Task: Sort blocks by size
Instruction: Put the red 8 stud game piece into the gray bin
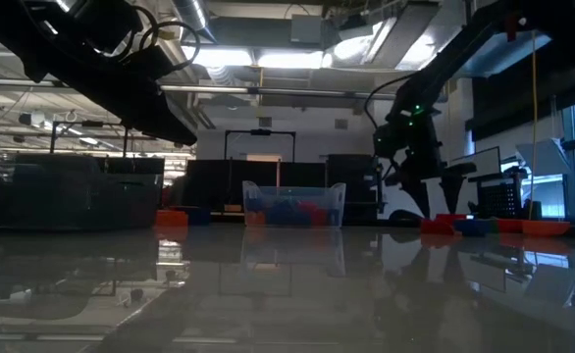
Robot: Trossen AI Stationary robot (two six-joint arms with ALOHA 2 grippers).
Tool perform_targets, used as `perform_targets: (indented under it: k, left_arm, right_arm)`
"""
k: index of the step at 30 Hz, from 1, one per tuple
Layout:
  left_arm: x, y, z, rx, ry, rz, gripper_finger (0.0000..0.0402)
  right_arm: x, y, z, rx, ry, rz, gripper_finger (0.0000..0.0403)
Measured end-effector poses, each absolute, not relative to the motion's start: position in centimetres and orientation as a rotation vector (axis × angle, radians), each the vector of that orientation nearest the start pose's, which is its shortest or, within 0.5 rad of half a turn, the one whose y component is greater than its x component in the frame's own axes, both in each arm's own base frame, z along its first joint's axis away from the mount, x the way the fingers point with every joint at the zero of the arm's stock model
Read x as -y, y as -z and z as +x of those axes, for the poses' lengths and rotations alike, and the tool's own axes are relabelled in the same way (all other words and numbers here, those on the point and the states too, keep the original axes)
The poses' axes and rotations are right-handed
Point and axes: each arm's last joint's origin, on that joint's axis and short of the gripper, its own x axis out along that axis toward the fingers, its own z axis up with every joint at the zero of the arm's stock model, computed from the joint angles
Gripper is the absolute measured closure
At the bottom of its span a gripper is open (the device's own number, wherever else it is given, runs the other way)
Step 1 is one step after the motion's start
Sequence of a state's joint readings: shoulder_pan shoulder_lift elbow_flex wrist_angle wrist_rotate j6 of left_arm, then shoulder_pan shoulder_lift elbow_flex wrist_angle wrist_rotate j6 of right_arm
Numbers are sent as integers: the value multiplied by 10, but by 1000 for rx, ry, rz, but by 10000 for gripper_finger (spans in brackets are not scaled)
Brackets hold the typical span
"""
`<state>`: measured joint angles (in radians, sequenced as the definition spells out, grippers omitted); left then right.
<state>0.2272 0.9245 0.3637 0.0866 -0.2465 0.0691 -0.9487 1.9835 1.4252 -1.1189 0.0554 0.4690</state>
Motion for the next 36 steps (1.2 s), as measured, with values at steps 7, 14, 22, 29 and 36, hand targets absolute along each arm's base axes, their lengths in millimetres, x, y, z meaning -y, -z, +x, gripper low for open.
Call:
perform_targets:
  k: [7,14,22,29,36]
  left_arm:
    - [-49,-191,179,-492,-447,72,167]
    - [-49,-191,179,-491,-448,71,167]
    - [-49,-191,179,-494,-448,70,167]
    - [-49,-191,179,-494,-448,70,167]
    - [-49,-191,179,-495,-448,71,167]
  right_arm:
    - [276,-177,230,-1401,978,1066,139]
    - [260,-193,265,-1366,858,987,139]
    - [231,-196,295,-1408,679,800,139]
    - [232,-192,273,-1758,701,270,139]
    - [233,-180,275,-1784,509,53,139]
